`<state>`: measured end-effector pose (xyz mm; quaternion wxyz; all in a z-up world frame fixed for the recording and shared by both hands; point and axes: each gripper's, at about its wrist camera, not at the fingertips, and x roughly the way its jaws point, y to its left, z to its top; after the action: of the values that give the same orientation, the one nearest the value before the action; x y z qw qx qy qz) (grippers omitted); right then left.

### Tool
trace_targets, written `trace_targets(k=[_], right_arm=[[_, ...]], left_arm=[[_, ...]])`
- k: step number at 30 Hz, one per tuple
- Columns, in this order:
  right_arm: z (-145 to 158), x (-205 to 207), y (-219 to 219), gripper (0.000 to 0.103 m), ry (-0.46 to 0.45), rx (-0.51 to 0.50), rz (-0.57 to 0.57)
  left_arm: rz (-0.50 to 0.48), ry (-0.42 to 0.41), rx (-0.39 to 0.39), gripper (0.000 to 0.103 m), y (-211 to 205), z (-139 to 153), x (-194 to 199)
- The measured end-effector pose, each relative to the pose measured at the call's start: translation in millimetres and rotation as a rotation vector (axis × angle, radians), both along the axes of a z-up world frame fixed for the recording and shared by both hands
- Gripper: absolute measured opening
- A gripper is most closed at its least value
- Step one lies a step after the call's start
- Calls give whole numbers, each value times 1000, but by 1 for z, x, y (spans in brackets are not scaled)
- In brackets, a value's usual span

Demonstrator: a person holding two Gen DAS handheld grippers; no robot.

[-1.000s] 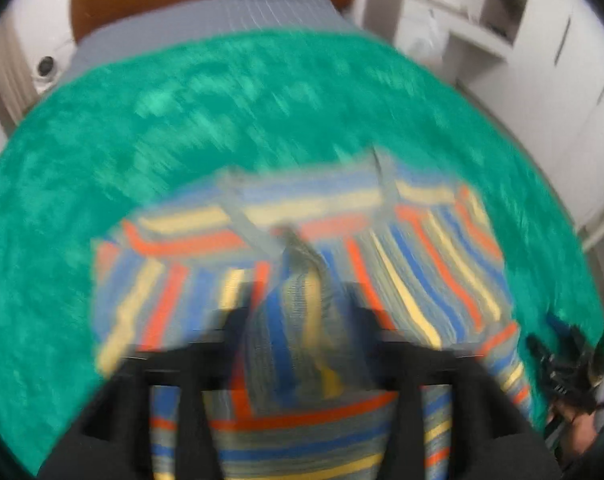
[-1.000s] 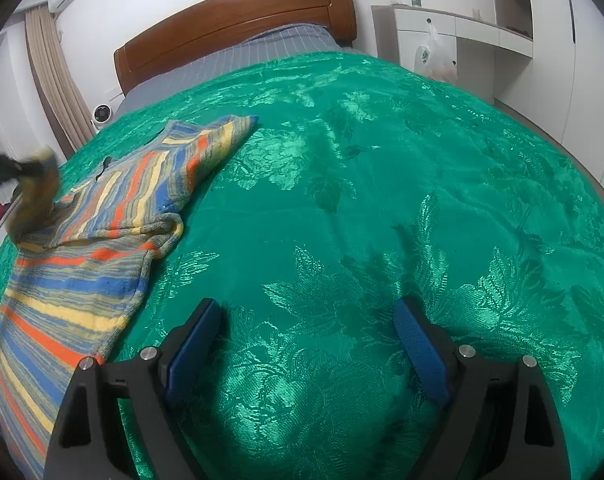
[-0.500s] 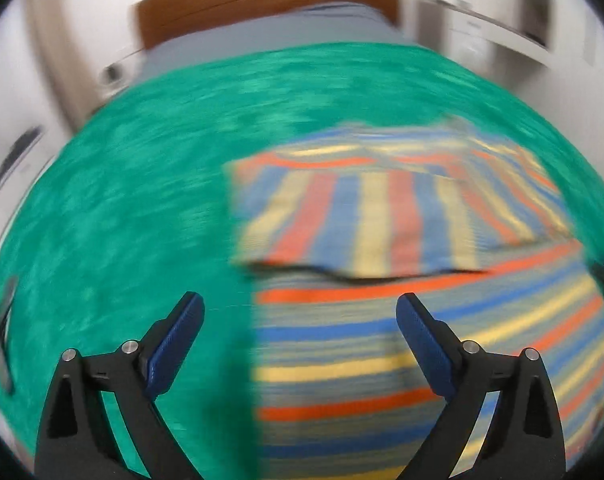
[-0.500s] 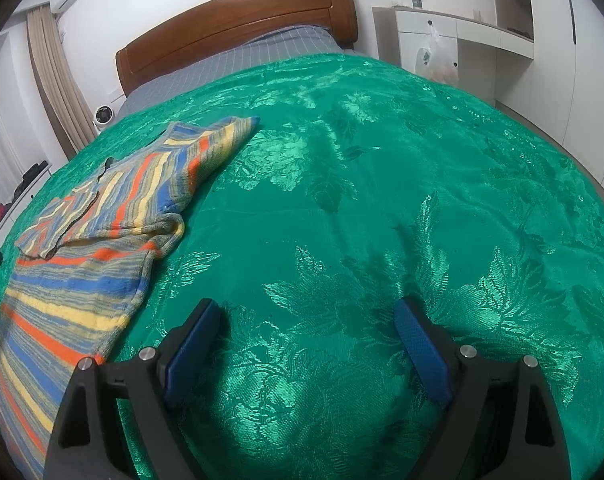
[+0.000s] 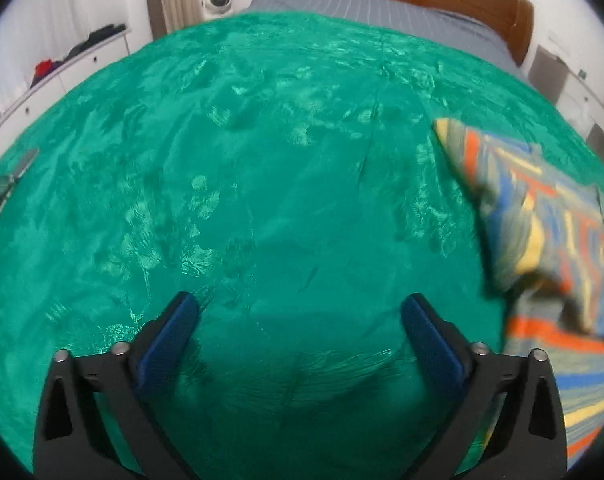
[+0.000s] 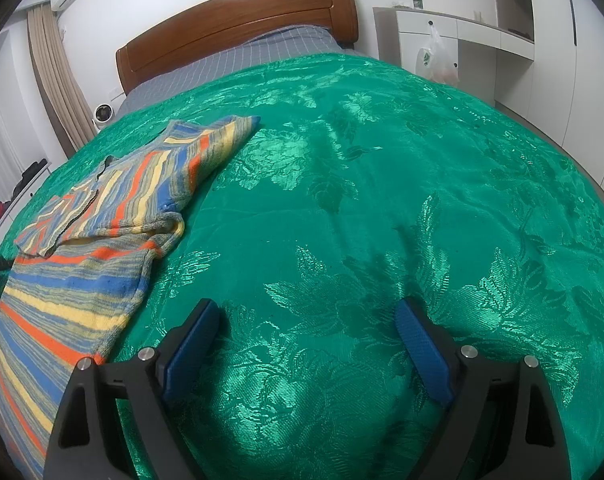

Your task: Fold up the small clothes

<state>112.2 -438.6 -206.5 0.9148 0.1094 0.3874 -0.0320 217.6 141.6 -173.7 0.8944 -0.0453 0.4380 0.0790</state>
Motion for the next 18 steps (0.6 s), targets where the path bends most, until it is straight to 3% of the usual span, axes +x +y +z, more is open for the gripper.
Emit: trace_targets(k=[18], right_arm=[[0, 4, 3, 91, 14, -25, 2]], left_arm=[[1, -32, 18, 103, -2, -1, -5]])
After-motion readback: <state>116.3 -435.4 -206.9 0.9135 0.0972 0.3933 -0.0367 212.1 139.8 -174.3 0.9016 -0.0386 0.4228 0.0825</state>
